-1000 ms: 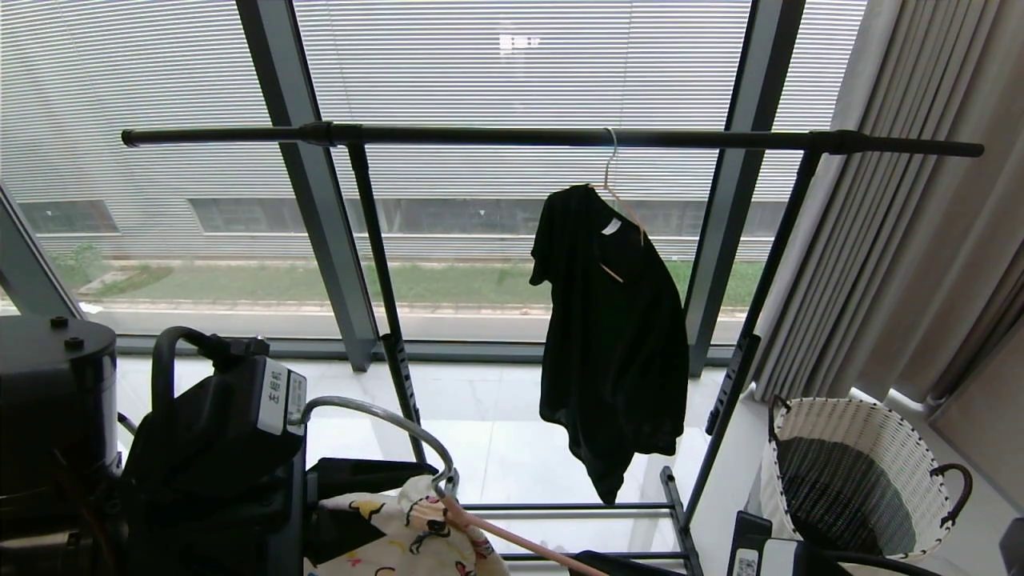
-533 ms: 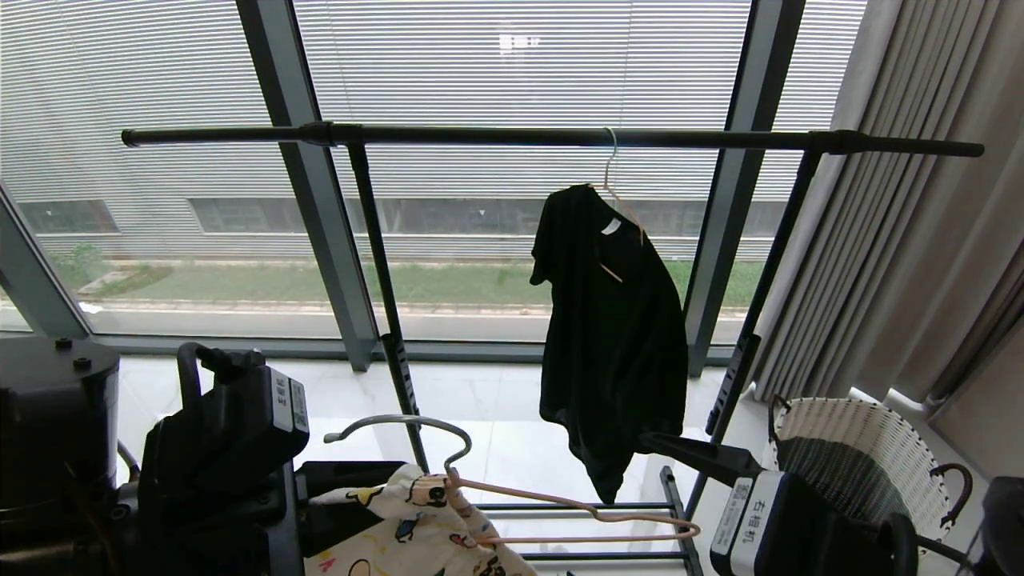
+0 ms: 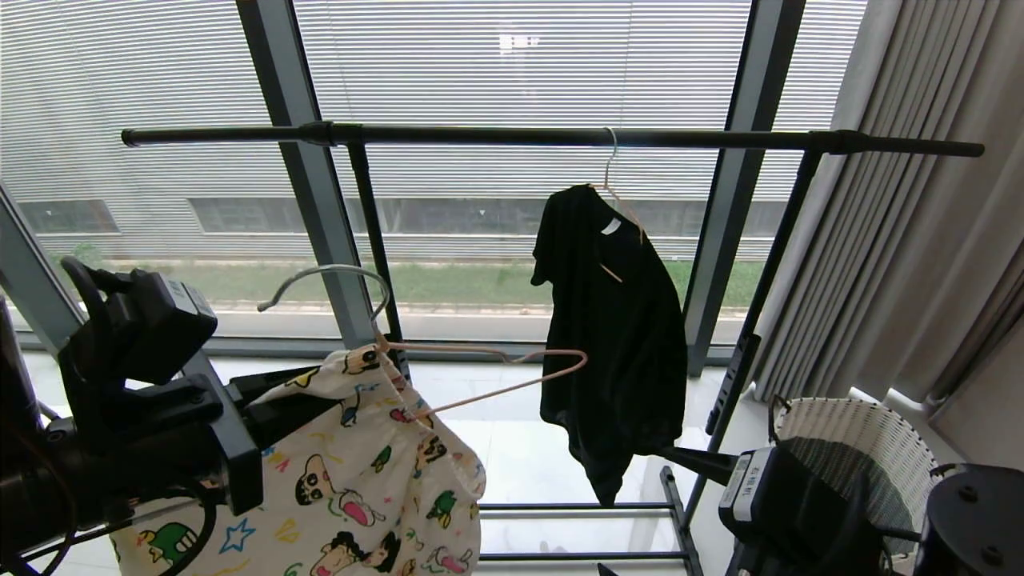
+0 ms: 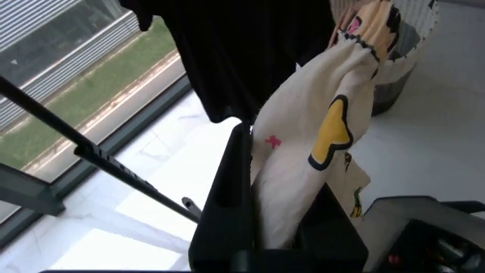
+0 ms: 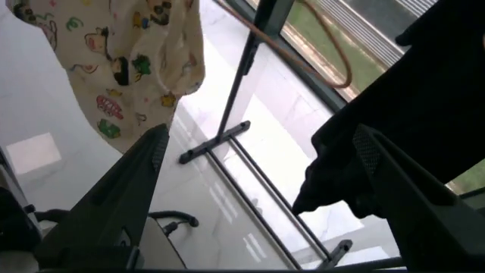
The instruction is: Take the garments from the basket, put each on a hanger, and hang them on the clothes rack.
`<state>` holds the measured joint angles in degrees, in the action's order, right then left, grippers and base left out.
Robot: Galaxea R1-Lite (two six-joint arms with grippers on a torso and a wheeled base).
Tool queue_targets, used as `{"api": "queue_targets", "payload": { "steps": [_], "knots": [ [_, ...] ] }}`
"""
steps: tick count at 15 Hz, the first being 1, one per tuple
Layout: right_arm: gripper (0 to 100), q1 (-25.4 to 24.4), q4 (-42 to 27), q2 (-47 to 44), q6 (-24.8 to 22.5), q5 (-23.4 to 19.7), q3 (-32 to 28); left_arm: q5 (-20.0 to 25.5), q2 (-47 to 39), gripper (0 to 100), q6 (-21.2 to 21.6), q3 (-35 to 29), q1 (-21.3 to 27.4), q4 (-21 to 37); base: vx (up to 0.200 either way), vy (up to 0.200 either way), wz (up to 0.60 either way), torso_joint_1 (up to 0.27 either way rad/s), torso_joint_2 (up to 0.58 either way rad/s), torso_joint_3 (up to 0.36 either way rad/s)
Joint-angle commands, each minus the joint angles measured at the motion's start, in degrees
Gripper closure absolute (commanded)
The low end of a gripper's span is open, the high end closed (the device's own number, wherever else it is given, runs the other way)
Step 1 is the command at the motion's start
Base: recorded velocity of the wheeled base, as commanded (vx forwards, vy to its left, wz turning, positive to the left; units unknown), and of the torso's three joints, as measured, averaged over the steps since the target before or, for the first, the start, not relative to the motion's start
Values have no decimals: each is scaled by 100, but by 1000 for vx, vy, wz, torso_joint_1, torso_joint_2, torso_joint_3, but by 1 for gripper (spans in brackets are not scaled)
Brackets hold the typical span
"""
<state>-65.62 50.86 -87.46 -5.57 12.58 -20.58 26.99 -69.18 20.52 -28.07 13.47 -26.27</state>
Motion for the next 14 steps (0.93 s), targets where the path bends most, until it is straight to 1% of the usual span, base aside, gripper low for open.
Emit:
{"api": "queue_targets", "payload": {
  "steps": [1,2,3,4,6,8,12,13,14],
  "knots": [
    [0,6,21,-606,627,-10,-324,8,54,100,-48,-234,42,-1,0,0,0,0,0,0],
    [0,6,21,-940,1172,25,-737,8,63,100,-65,-304,103,-1,0,0,0,0,0,0],
    [0,6,21,-1089,1374,60,-931,8,63,100,-65,-330,130,-1,0,0,0,0,0,0],
    [0,41,21,-1555,1717,333,-1475,8,54,100,-65,-418,209,-1,0,0,0,0,0,0],
    [0,164,21,-2135,1911,746,-2143,8,63,100,-65,-453,270,-1,0,0,0,0,0,0],
    [0,173,21,-2408,1884,834,-2513,8,63,100,-65,-453,332,-1,0,0,0,0,0,0],
    [0,173,21,-2628,1752,860,-2583,8,54,100,-65,-462,411,-1,0,0,0,0,0,0],
    [0,173,21,-2698,1682,922,-2583,8,63,100,-65,-471,411,-1,0,0,0,0,0,0],
    [0,173,21,-2795,1603,1124,-2574,8,54,100,-65,-471,411,-1,0,0,0,0,0,0]
  ]
}}
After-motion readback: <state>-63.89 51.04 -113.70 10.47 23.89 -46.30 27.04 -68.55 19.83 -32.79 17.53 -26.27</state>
